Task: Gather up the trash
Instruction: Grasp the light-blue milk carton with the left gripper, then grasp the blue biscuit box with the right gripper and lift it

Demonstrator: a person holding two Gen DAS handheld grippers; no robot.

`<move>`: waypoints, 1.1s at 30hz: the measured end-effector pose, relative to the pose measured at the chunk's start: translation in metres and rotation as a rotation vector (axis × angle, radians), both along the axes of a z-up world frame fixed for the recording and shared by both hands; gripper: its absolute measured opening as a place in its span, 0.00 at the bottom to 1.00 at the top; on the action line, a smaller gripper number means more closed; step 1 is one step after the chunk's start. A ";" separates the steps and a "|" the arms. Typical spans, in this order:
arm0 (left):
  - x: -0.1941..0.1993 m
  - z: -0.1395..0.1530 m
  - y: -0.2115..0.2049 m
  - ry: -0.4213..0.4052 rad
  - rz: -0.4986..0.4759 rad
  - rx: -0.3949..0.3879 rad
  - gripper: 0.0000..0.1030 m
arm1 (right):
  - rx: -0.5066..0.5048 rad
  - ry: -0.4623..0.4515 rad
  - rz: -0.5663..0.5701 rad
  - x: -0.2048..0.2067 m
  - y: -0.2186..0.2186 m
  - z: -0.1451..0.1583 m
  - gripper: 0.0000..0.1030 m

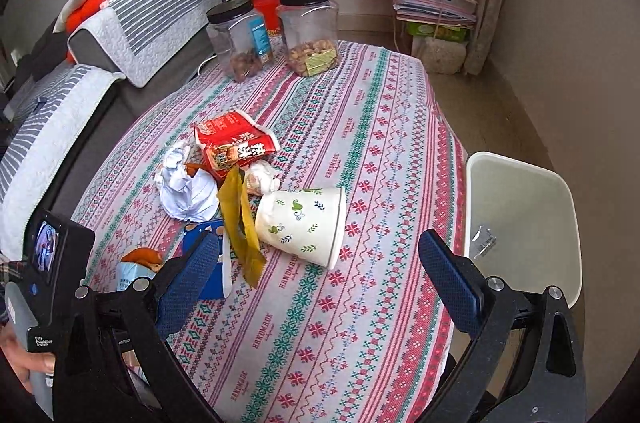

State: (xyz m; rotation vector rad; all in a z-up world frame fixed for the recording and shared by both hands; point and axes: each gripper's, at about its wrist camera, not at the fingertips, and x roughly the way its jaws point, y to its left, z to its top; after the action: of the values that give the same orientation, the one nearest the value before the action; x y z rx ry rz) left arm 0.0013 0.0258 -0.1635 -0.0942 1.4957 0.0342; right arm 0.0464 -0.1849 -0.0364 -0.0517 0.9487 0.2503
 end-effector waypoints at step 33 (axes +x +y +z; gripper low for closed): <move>0.065 0.087 0.080 -0.373 0.045 0.042 0.36 | -0.095 0.333 0.268 0.030 0.149 -0.113 0.50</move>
State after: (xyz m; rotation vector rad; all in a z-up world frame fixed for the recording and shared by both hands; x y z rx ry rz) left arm 0.0667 0.1053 -0.0769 -0.0946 1.1200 0.0792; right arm 0.0763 -0.0357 -0.1496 -0.2311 1.2859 0.4717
